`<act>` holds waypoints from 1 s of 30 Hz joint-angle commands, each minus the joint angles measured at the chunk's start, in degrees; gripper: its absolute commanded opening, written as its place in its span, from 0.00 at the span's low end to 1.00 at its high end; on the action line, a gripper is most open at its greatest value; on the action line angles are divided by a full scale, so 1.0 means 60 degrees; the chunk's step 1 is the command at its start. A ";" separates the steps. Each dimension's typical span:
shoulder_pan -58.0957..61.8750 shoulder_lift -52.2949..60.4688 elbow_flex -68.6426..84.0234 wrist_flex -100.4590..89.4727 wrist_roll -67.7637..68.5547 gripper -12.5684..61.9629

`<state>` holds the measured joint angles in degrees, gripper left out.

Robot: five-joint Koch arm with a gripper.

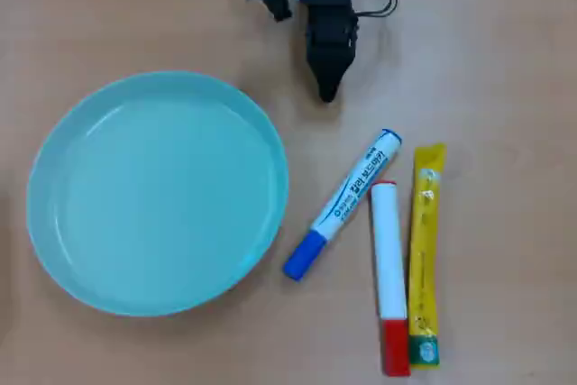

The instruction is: Pick up the blue pen, then put it in the green bowl

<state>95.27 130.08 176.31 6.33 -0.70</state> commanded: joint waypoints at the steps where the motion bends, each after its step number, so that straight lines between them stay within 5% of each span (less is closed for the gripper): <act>1: 0.0015 0.0967 0.0762 0.0571 0.0176 0.25; 30: 0.0059 0.0967 0.0659 0.0806 0.0190 0.25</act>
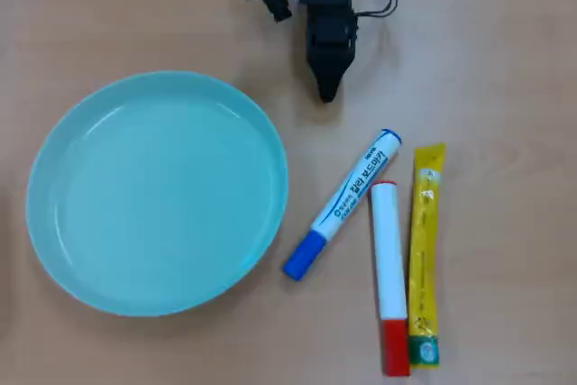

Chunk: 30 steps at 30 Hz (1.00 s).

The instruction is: Pick up the blue pen, then put it in the green bowl

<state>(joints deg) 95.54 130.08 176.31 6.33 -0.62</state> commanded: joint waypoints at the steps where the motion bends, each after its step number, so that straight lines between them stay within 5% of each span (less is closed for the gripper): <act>1: 0.0015 0.0967 0.0601 0.0879 0.0176 0.25; 30: -0.1538 0.0410 -0.7588 1.0313 0.0146 0.25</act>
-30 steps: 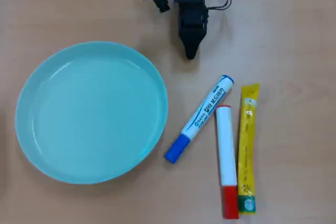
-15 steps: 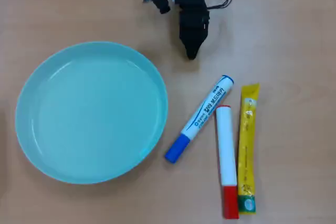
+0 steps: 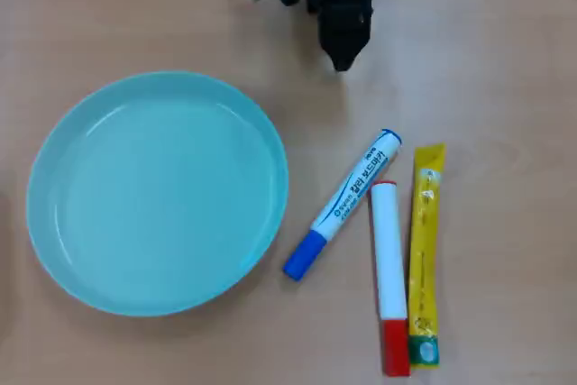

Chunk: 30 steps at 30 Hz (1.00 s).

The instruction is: Pick up the blue pen, then put it in the green bowl

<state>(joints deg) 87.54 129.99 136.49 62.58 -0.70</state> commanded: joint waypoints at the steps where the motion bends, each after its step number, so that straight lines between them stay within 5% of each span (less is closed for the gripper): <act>1: -0.0293 0.0322 -0.1289 0.1289 0.0088 0.25; 18: -0.2095 -0.1421 -0.6738 0.4219 0.0059 0.28; 30: -0.2036 -0.2505 -0.8848 0.5581 -0.1934 0.48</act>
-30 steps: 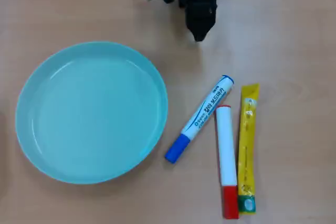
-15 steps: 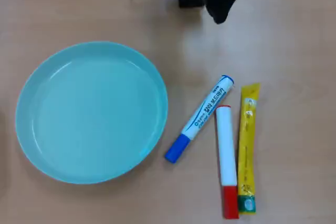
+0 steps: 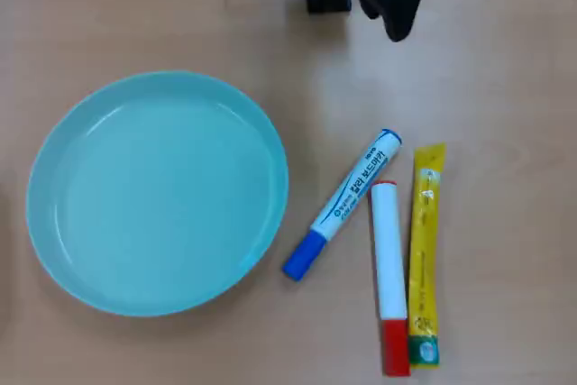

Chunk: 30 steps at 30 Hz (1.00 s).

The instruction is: Pick up the blue pen, then put it in the green bowl

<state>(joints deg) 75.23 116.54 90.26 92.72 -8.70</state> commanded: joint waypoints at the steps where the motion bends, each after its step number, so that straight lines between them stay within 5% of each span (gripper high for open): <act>1: 0.0029 -0.0469 -0.1421 0.0732 -0.0835 0.49; 19: 0.1274 -0.4878 -0.6050 0.2651 -0.4307 0.63; 30: 0.2461 -0.7661 -0.7134 0.2651 -0.5654 0.93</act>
<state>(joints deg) 89.03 71.54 54.05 103.89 -40.78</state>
